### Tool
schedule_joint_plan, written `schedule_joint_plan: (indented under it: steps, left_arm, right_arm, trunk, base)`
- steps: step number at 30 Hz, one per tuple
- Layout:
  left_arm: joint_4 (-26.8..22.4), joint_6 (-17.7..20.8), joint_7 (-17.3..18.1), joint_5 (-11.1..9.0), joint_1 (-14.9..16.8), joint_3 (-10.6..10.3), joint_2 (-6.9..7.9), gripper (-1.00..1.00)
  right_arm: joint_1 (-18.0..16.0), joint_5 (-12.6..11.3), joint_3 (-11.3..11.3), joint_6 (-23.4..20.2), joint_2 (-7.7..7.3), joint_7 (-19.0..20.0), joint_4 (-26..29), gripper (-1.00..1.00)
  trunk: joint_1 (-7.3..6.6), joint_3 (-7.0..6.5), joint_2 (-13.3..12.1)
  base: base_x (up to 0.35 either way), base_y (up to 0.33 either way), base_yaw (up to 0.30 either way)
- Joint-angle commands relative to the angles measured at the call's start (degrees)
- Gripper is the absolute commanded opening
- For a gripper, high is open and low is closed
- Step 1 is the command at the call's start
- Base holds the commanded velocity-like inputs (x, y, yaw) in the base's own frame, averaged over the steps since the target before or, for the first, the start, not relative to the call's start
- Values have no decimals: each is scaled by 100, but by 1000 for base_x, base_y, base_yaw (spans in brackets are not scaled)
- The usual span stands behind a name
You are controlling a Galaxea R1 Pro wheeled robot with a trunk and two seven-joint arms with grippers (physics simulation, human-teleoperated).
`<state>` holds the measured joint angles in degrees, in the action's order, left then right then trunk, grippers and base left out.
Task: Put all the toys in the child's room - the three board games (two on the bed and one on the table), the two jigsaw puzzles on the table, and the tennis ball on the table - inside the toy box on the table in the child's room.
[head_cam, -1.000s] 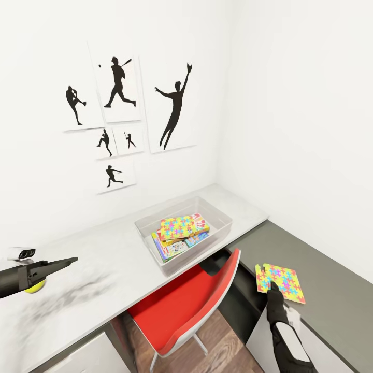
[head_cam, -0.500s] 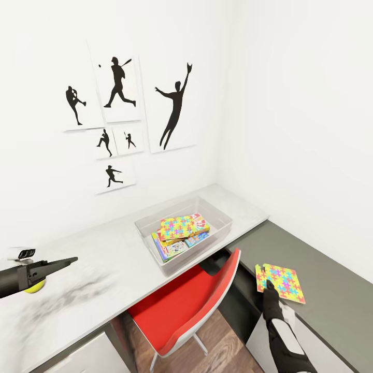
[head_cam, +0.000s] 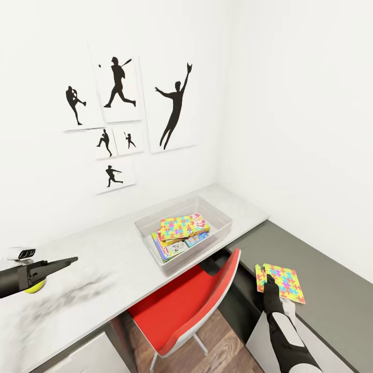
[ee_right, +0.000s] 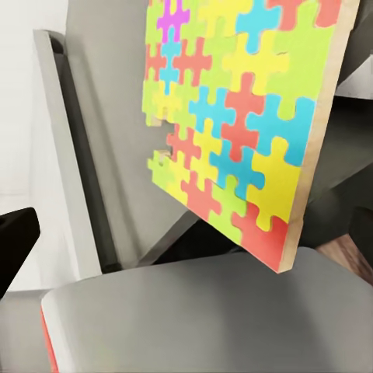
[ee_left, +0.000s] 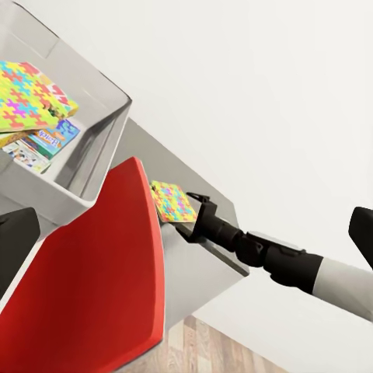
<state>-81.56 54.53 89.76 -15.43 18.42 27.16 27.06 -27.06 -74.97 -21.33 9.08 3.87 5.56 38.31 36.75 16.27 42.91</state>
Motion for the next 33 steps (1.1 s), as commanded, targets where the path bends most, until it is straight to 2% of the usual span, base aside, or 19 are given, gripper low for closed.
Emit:
schedule_joint_plan:
  steps: [1,16,33]
  left_arm:
    - [0,60,24,5,4,0,2,100]
    - [-1,51,24,5,4,0,1,100]
    - [-8,49,24,5,4,0,1,100]
  right_arm:
    - [-8,-59,-15,6,4,42,-2,100]
    - [-135,-45,-12,6,-57,42,-37,100]
    - [-151,-46,-12,6,-87,42,-76,100]
  trunk:
    - [1,8,6]
    - [1,8,6]
    - [1,8,6]
  base:
    - [0,0,0]
    - [0,-4,0]
    - [0,-68,0]
